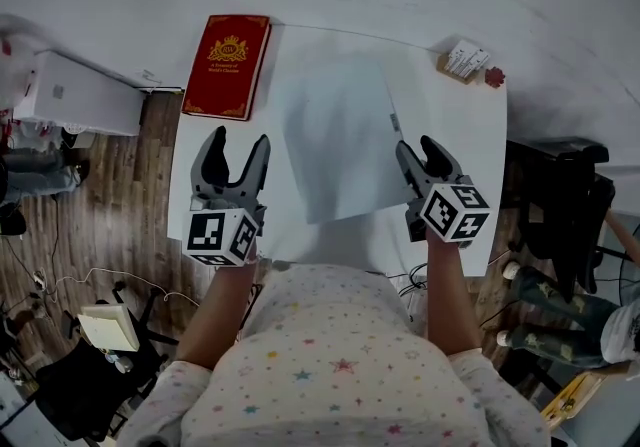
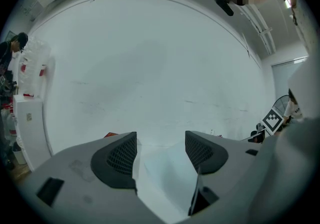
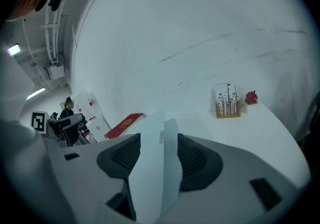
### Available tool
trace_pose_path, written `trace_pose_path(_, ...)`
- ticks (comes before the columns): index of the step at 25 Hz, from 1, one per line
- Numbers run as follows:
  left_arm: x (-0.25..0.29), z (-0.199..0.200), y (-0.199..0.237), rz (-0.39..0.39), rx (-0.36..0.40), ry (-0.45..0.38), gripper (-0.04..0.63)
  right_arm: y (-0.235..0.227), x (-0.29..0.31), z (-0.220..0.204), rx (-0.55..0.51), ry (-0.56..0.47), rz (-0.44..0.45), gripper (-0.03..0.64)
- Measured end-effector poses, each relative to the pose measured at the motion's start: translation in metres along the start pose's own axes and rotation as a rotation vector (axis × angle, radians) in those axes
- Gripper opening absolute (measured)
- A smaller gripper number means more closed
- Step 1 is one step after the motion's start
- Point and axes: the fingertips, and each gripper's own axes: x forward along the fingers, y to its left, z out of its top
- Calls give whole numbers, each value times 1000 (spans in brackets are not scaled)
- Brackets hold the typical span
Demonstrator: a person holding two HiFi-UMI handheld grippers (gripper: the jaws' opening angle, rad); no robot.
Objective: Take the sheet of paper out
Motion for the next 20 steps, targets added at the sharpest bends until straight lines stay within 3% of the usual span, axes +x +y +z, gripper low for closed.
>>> trace_pose_path(7,-1,-10,1,5,-3,21,281,-5,7,-29,124,101,70,225)
trace_pose_path(13,-3,-13,4,15,-5,25,281,-4,8,-36,145,139,92,205)
trace_pose_path(20,-9,-14,5,24,-5,21,281,7,3,-34,156,151,145,130)
